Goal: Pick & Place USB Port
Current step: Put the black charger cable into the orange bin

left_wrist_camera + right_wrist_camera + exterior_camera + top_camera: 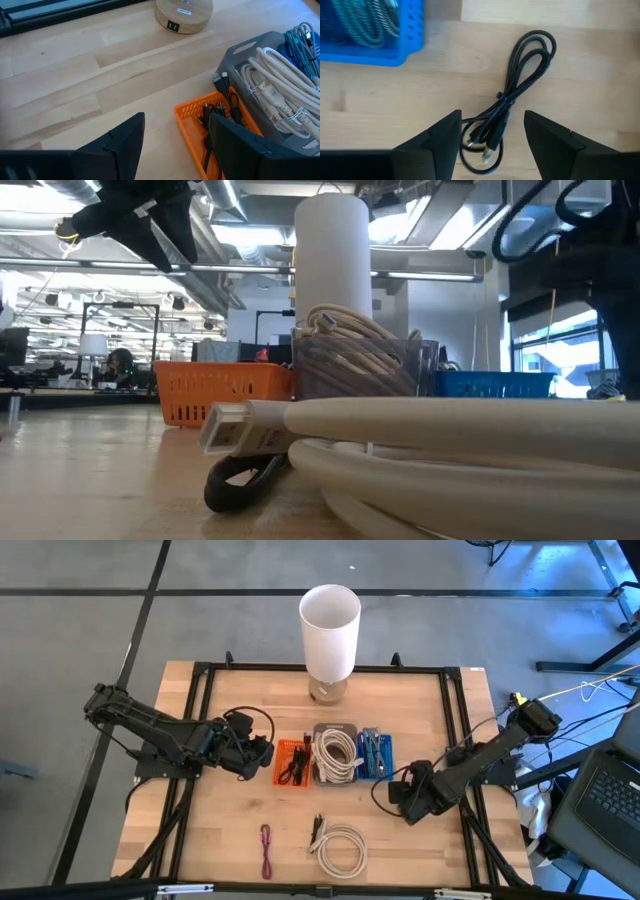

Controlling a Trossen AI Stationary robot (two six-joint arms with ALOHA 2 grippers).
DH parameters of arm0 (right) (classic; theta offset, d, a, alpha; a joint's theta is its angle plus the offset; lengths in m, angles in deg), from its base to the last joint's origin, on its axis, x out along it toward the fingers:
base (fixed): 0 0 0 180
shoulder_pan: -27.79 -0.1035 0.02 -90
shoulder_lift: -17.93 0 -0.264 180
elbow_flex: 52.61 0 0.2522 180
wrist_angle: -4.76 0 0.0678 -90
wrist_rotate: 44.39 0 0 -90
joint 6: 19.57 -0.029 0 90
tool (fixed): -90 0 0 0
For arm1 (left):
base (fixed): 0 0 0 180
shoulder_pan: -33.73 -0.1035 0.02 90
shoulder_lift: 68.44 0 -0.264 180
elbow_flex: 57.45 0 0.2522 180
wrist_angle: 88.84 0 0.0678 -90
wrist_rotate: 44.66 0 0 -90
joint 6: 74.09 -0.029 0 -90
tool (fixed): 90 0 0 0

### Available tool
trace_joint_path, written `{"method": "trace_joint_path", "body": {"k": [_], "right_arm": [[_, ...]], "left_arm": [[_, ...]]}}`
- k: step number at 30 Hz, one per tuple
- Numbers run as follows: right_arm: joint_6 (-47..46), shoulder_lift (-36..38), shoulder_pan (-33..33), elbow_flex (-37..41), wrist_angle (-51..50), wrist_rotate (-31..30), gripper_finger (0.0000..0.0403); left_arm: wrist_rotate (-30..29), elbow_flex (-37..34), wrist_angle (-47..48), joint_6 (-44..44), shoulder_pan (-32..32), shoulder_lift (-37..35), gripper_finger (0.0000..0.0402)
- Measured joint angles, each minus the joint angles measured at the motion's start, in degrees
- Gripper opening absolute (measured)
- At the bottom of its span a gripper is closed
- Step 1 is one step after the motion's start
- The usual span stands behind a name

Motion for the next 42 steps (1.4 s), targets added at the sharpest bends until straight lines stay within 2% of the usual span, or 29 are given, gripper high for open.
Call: {"method": "trace_joint_path", "body": {"k": [5,11,14,18,22,24,28,30,34,37,39,42], "right_arm": [[0.0,-2.3,0.0,2.2,2.4,2.4,0.0205],[0.0,-2.7,0.0,8.4,14.4,2.7,0.0177],[-0.2,-2.3,0.0,10.7,16.6,2.7,0.0159],[0.2,-2.2,0.0,11.3,16.2,3.0,0.0112],[2.7,-2.0,-0.1,11.2,15.5,3.3,0.0036],[3.3,-2.2,-0.2,10.3,14.5,3.3,0.0031],[3.3,-2.5,-1.4,6.0,6.7,2.8,0.0031],[3.3,-2.5,-2.5,1.8,2.6,2.7,0.0031],[3.3,-2.5,-4.8,-9.1,-12.3,0.5,0.0031],[1.7,-2.3,-6.7,-18.3,-24.7,-5.0,0.0031],[0.9,-2.3,-7.6,-23.5,-30.0,-10.8,0.0031],[4.6,-1.7,-8.4,-28.9,-30.3,-22.7,0.0031]], "left_arm": [[0.0,0.0,-0.2,0.0,0.0,0.0,0.0217],[0.5,0.0,-0.2,0.0,0.0,0.0,0.0213],[0.5,0.0,-0.2,0.0,0.0,0.0,0.0213],[0.6,0.0,-0.2,0.0,0.0,0.0,0.0212],[0.6,0.0,-0.3,0.2,0.0,0.0,0.0213],[0.6,0.0,-0.4,0.1,0.0,0.0,0.0214],[0.6,0.0,-0.4,0.1,0.0,0.0,0.0212],[0.6,0.0,-0.4,0.1,0.0,0.0,0.0213],[1.0,0.0,-0.8,0.6,0.0,0.0,0.0214],[2.2,0.0,-2.4,-0.4,0.0,0.0,0.0212],[2.3,0.0,-4.7,-1.5,0.0,0.0,0.0212],[1.7,0.0,-11.0,-5.1,0.0,0.0,0.0214]]}}
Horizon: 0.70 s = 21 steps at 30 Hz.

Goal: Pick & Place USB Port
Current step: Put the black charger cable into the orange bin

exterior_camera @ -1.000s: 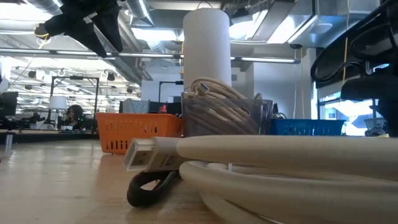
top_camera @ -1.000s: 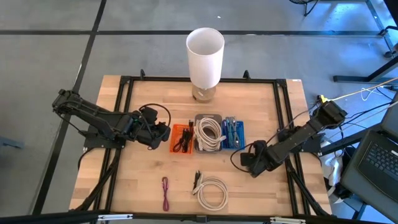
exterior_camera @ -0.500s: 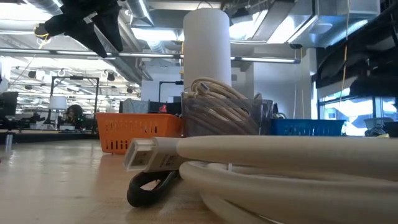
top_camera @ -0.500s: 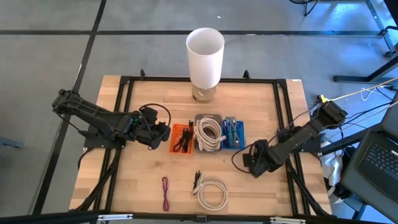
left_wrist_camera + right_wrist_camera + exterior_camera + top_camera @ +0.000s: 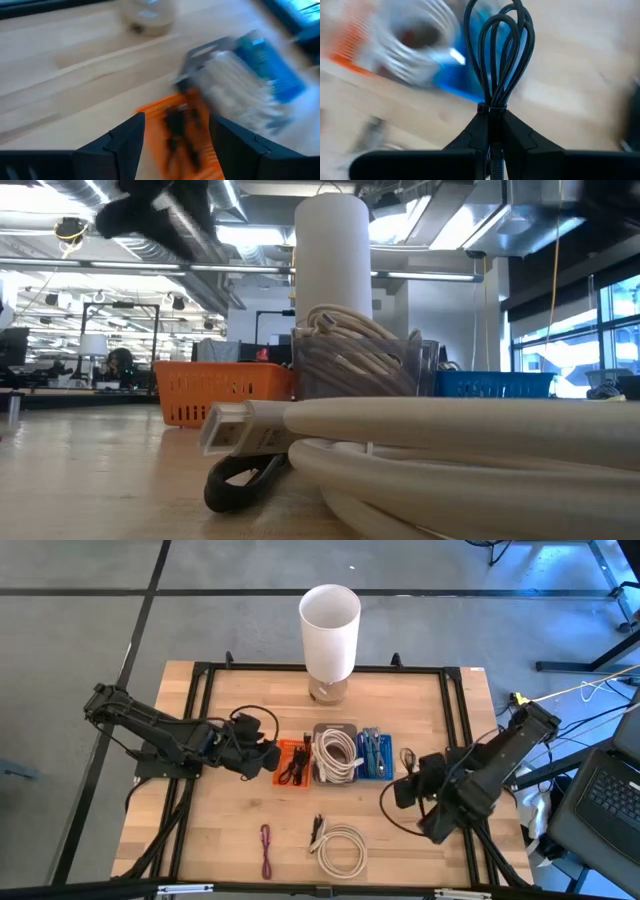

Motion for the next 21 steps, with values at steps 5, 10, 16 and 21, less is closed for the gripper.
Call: {"method": "trace_joint_path", "body": {"k": [5,10,16,21], "right_arm": [[5.4,0.4,0.1,-6.1,-0.3,-14.0,0.0030],[14.6,0.5,0.1,-11.9,1.8,-21.3,0.0030],[35.0,0.5,0.1,-19.0,12.2,-27.8,0.0030],[55.0,0.6,1.4,-22.5,26.3,-29.2,0.0030]], "left_arm": [[-0.4,0.0,-19.2,-14.3,-0.7,0.0,0.0212],[3.1,0.0,-42.7,-32.2,-1.7,0.0,0.0214],[15.8,0.0,-62.1,-43.4,-4.2,0.0,0.0212],[27.6,0.1,-70.1,-44.4,-6.9,0.7,0.0212]]}}
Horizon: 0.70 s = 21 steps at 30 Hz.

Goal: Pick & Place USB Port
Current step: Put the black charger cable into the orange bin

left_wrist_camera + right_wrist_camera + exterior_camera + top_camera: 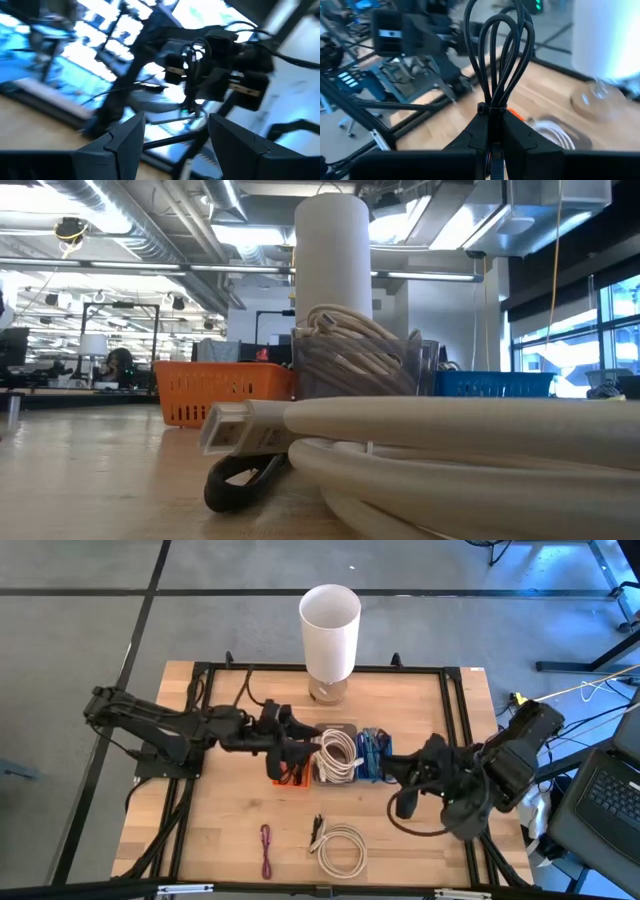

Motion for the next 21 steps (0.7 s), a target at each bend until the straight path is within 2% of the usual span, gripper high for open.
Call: {"method": "trace_joint_path", "body": {"k": [4,8,15,21], "right_arm": [[13.8,0.0,2.6,-0.5,11.5,3.0,0.0030],[21.5,0.0,5.8,-0.5,18.5,8.2,0.0030],[26.0,-0.2,11.5,0.6,26.0,18.8,0.0030],[25.9,-2.8,15.8,0.8,27.1,27.3,0.0030]], "left_arm": [[6.5,0.0,-7.4,0.0,-1.2,2.1,0.0212],[9.7,0.0,-14.2,0.4,-1.8,4.8,0.0212],[10.5,0.0,-19.6,0.9,-1.8,7.8,0.0212],[10.5,0.0,-19.8,0.6,-1.8,7.7,0.0212]]}}
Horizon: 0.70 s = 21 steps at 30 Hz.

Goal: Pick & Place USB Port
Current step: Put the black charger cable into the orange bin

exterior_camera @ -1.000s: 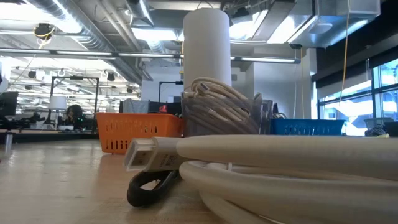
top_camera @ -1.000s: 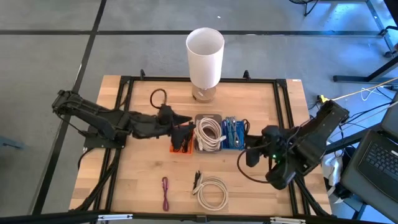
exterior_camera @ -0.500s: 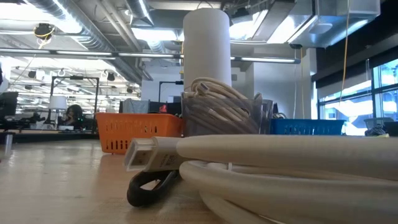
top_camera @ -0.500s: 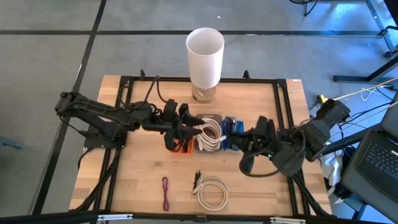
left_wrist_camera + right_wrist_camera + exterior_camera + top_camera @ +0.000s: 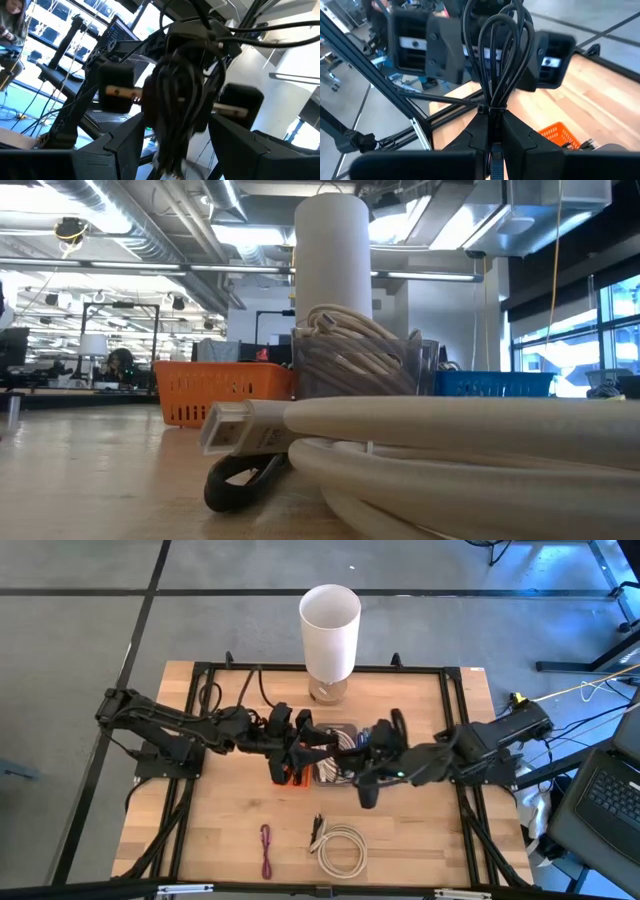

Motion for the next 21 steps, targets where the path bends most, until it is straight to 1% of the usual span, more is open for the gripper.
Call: {"method": "trace_joint_path", "body": {"k": [5,7,8,10,13,14,15,21], "right_arm": [[0.2,-1.6,2.1,0.1,1.3,3.4,0.0030],[0.3,-1.9,2.6,0.1,1.7,4.7,0.0030],[0.5,-1.9,2.7,0.1,1.7,5.0,0.0030],[1.1,-2.1,3.0,0.1,2.0,5.2,0.0030],[1.5,-2.2,3.0,0.1,1.8,5.5,0.0030],[1.5,-2.2,3.0,0.1,1.8,5.6,0.0030],[1.5,-2.2,3.0,0.1,1.8,5.5,0.0030],[1.5,-2.2,3.0,0.1,1.5,5.2,0.0030]], "left_arm": [[0.0,0.0,0.3,-0.6,0.0,-0.1,0.0210],[0.2,0.0,1.3,-1.1,0.0,-0.1,0.0198],[0.3,0.0,1.9,-1.3,0.0,-0.1,0.0184],[0.6,0.0,3.0,-1.8,0.0,-0.1,0.0143],[1.5,0.0,3.4,-2.7,0.0,-0.1,0.0051],[1.8,0.0,3.4,-2.9,0.0,-0.2,0.0030],[1.8,0.0,3.3,-3.0,0.0,-0.2,0.0025],[1.5,0.0,3.4,-3.4,0.0,-0.2,0.0025]]}}
